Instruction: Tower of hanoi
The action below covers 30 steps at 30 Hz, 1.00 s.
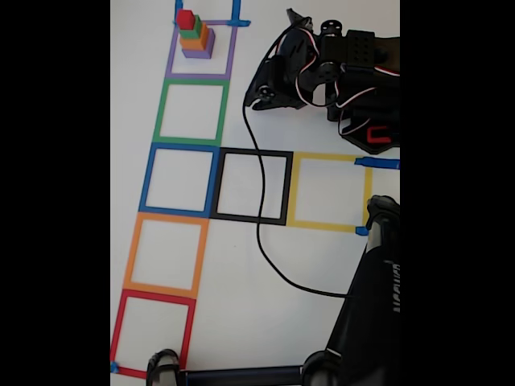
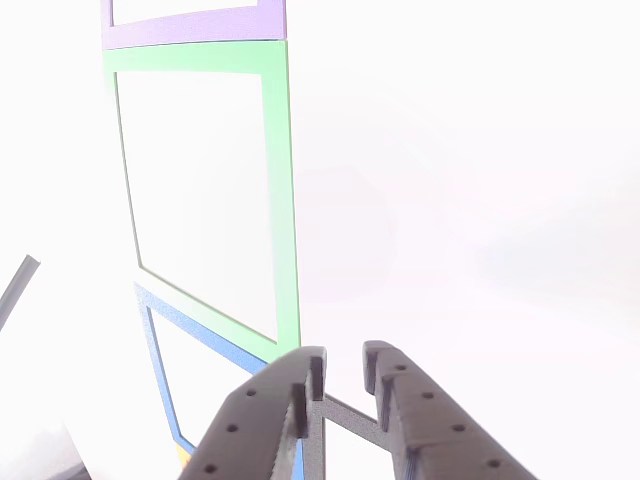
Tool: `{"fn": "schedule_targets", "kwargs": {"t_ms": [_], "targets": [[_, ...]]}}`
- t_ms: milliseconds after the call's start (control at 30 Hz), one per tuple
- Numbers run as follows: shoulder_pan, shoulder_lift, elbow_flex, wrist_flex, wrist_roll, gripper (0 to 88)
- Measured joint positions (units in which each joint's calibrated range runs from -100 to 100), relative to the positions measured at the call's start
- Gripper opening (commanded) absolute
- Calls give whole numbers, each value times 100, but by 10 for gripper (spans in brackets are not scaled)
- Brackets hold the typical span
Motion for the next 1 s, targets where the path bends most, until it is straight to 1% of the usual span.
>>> {"fn": "schedule_targets", "kwargs": {"t_ms": [133,233,267,300,367,433,500,567,700,767,833,867,933,967,1000], "targets": [[0,0,0,0,36,15],[-82,0,0,0,450,15],[-164,0,0,0,737,16],[-199,0,0,32,1187,16],[-211,0,-35,169,2320,16],[-211,0,-159,210,2968,16],[-211,0,-283,242,3849,16],[-129,0,-540,274,5018,16],[117,312,-1585,347,7842,16],[293,633,-2284,468,9514,16],[468,937,-2975,476,11367,16],[562,1114,-3320,500,12158,15],[726,1520,-3958,605,13957,16],[796,1697,-4223,669,14838,27],[843,1840,-4453,677,15594,45]]}}
